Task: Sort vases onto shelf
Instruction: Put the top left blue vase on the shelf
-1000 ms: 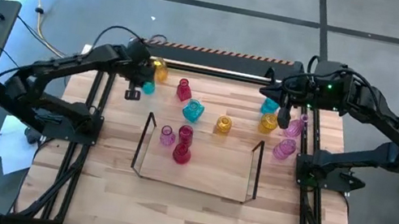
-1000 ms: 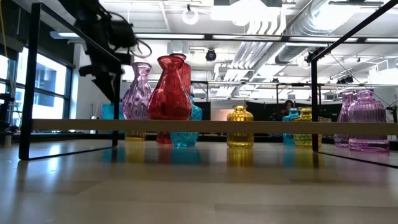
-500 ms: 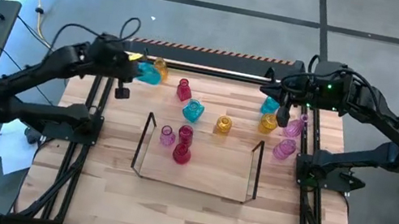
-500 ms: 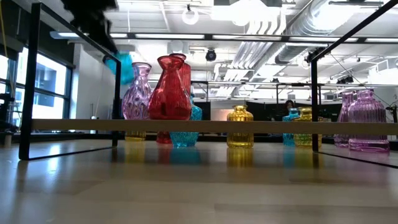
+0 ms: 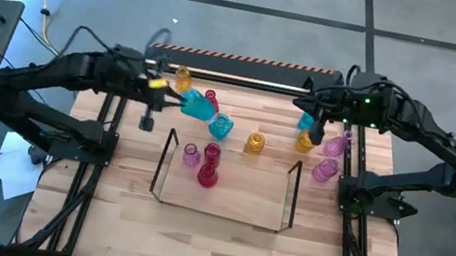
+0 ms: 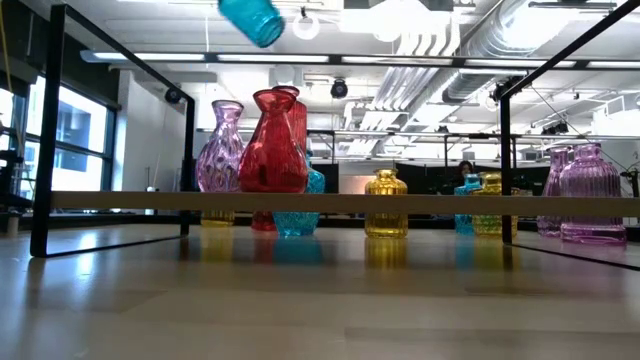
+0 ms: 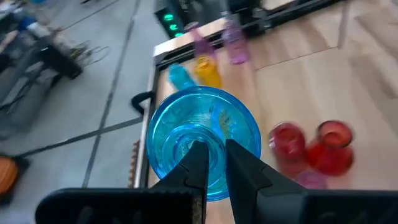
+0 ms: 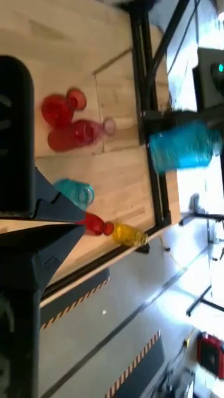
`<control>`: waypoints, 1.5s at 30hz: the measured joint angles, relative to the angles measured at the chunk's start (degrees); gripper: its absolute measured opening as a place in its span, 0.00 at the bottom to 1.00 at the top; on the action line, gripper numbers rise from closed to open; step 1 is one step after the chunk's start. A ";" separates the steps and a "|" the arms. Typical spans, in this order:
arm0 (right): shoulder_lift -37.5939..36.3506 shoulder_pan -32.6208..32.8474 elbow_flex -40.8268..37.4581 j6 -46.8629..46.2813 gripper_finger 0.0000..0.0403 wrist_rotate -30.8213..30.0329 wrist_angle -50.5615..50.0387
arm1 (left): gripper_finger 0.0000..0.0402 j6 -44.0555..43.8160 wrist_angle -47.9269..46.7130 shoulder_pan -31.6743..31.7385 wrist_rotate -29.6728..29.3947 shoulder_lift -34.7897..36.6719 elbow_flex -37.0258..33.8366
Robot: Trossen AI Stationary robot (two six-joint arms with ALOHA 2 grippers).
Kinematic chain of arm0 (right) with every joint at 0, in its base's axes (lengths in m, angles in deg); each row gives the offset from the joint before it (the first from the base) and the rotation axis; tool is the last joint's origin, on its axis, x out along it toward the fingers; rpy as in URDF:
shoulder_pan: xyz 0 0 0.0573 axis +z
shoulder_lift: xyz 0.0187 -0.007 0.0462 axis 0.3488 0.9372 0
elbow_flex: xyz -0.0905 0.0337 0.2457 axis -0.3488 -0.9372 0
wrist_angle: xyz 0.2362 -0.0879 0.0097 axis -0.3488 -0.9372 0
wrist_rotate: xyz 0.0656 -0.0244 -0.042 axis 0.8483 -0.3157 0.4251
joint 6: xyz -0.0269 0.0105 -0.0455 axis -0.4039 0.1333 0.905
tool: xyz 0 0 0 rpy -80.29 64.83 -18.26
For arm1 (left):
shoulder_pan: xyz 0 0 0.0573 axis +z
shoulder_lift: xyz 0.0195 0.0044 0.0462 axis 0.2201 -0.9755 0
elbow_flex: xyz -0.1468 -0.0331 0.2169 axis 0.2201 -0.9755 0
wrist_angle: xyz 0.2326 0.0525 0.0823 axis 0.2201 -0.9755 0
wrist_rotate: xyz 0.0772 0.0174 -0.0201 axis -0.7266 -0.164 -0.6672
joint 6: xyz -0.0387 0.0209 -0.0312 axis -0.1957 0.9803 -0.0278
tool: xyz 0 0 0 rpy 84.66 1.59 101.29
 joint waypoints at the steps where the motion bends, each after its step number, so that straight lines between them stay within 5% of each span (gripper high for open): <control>1: 0.04 0.00 -0.57 0.07 0.00 -0.81 -0.15 | 0.06 -0.01 0.01 -1.32 -0.44 -1.68 1.04; 10: 0.00 0.00 -1.51 -3.01 0.00 -10.25 -5.67 | 0.06 -0.47 0.25 -8.45 -0.58 -17.86 10.18; 20: -0.02 0.00 -1.51 -4.07 0.00 -10.88 -6.53 | 0.06 0.50 2.36 -11.34 -0.01 -31.34 14.93; 33: -0.02 0.00 -1.51 -3.96 0.00 -10.90 -6.56 | 0.06 2.83 4.78 -13.76 3.10 -43.41 15.34; 45: -0.02 0.00 -1.51 -2.99 0.00 -10.90 -6.56 | 0.06 3.97 5.20 -13.36 2.49 -45.27 15.34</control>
